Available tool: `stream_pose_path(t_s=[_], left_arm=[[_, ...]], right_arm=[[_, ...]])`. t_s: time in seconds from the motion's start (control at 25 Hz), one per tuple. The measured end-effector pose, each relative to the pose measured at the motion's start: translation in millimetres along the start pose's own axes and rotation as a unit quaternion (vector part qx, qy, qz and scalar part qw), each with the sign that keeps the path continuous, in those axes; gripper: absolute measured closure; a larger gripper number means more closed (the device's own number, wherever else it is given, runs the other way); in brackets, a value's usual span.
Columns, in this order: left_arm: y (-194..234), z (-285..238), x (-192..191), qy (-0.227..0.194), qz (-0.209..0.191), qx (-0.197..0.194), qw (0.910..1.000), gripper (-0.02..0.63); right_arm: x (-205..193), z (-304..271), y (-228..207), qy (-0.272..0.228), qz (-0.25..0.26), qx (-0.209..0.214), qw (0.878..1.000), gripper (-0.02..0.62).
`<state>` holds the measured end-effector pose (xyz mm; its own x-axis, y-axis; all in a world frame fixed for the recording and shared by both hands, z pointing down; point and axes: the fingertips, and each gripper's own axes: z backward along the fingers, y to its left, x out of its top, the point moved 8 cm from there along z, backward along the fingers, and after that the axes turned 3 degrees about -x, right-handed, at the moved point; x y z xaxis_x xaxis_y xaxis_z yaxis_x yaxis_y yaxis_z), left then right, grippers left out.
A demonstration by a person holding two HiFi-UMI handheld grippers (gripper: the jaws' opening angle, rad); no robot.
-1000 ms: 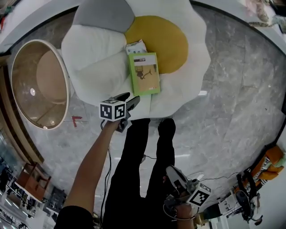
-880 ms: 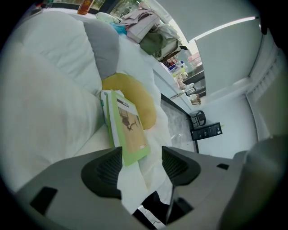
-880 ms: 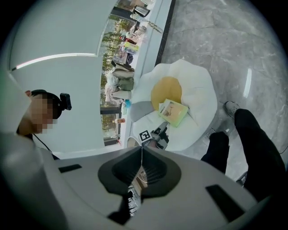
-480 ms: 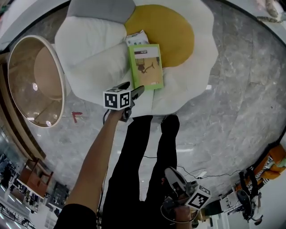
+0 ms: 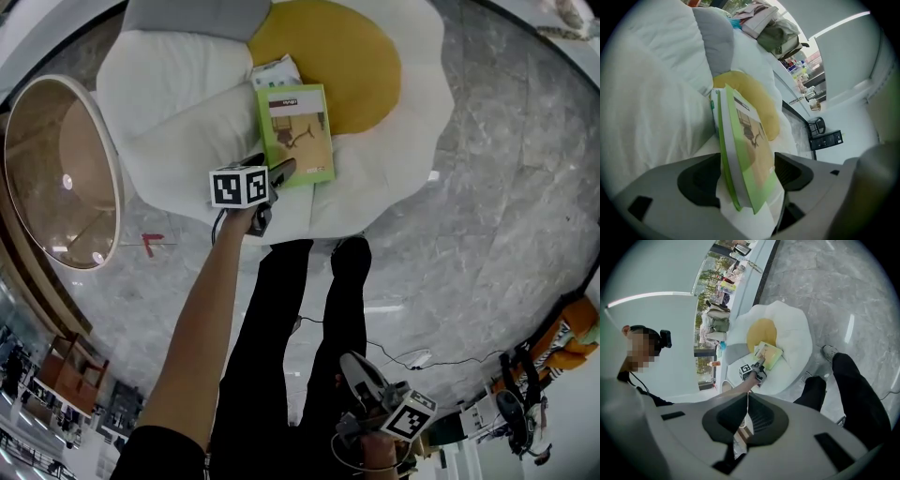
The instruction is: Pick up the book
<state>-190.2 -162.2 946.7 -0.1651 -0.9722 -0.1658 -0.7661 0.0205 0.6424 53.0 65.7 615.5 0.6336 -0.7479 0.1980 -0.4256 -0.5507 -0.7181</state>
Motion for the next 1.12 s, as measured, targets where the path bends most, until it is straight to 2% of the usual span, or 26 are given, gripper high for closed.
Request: stream_pose_path(t_s=[0.36, 0.6, 0.72, 1.12], left_arm=[[5, -13, 9, 0.010, 0.001, 0.003, 0.9999, 0.253], [6, -16, 9, 0.034, -0.005, 0.027, 0.9990, 0.258], [7, -15, 10, 0.033, -0.010, 0.044, 0.9984, 0.321], [5, -7, 9, 0.025, 0.008, 0.032, 0.9991, 0.368]], right_arm=[[1, -3, -4, 0.004, 0.000, 0.001, 1.000, 0.577], [2, 3, -10, -0.003, -0.001, -0.002, 1.000, 0.577], [0, 3, -12, -0.003, -0.003, -0.005, 1.000, 0.577], [-6, 0, -15, 0.007, -0.006, -0.013, 1.000, 0.577]])
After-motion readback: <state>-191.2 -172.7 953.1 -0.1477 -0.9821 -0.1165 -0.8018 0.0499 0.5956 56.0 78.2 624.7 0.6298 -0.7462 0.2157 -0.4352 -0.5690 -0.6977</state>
